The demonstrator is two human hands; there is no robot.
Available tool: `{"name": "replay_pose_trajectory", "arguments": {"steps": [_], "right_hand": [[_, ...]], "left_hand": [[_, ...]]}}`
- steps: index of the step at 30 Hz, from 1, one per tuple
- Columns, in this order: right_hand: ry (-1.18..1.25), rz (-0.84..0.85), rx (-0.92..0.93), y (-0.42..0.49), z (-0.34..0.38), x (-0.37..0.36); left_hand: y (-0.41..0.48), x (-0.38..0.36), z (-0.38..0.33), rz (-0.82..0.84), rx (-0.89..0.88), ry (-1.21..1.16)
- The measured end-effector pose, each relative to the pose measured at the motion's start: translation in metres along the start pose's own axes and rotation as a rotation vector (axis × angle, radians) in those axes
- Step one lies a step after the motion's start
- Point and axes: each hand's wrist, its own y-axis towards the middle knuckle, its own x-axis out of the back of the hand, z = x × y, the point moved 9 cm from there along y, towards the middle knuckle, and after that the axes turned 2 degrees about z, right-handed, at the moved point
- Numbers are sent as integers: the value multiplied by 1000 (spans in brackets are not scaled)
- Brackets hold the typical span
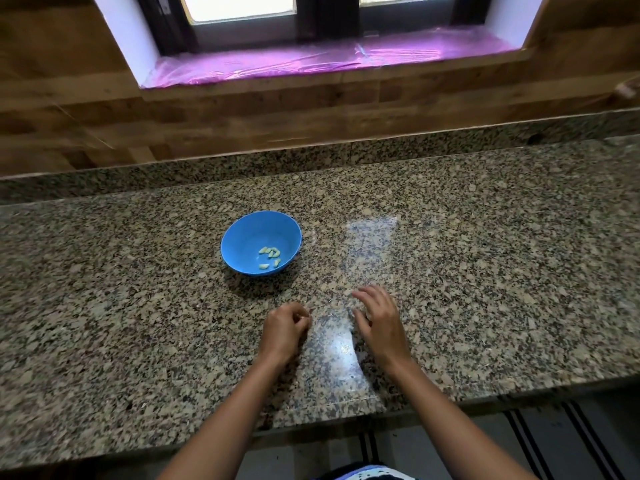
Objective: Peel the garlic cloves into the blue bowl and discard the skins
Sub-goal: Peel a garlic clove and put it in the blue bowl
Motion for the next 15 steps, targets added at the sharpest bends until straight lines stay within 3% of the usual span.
{"name": "replay_pose_trajectory", "arguments": {"steps": [2,5,10,15], "right_hand": [[185,59,-17,-5,11,-12],[293,273,-237,-10,5,-40],[15,361,-265,-9,-5,-47],[30,400,-343,-3,-13,-49]], "left_hand": [[3,-2,3,39,44,-3],[8,-2,2,91,58,52],[8,-6,-4,202,66,230],[-3,-34,4,525,280,-227]]}}
